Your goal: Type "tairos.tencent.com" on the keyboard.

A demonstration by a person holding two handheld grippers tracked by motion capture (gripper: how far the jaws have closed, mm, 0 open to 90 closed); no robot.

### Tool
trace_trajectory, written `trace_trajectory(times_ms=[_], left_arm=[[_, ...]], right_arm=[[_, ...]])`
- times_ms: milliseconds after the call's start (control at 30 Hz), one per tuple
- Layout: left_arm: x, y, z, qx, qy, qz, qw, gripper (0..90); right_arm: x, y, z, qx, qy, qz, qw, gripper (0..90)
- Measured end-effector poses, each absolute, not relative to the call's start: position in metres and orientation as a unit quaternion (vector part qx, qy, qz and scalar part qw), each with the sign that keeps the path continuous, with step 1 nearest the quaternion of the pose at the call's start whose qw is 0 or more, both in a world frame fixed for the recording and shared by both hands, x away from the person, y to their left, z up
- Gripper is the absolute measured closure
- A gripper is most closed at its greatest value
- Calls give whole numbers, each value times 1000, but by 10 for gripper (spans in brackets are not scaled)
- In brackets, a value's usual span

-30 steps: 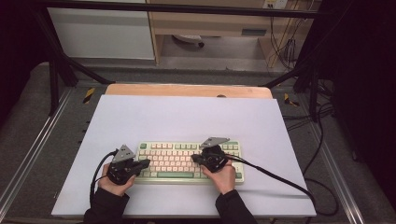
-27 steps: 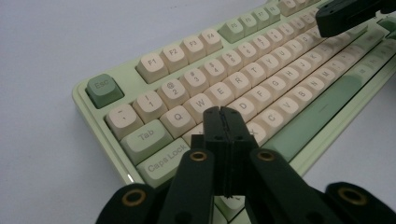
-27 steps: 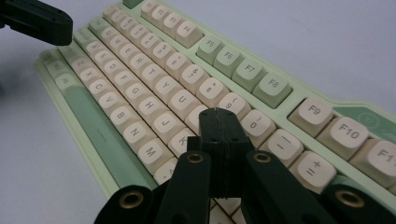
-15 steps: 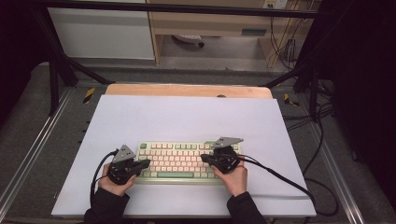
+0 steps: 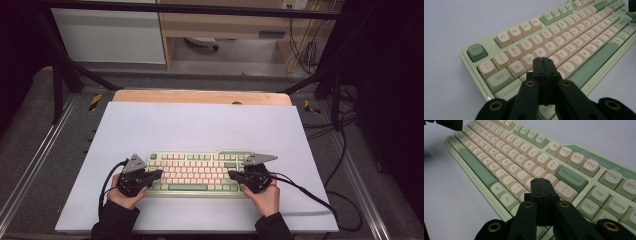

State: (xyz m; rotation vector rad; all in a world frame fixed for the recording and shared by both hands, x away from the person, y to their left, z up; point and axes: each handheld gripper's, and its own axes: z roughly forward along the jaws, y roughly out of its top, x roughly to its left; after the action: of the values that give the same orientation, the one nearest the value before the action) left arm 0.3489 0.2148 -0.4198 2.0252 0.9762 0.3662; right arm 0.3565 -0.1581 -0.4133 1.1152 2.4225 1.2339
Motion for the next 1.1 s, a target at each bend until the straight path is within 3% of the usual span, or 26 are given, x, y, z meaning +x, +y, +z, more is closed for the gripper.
trace_trajectory(times_ms=[1100], left_arm=[[363, 195, -432, 825, 378, 147, 394, 900]], right_arm=[[349, -170, -419, 381, 817, 421, 101, 900]])
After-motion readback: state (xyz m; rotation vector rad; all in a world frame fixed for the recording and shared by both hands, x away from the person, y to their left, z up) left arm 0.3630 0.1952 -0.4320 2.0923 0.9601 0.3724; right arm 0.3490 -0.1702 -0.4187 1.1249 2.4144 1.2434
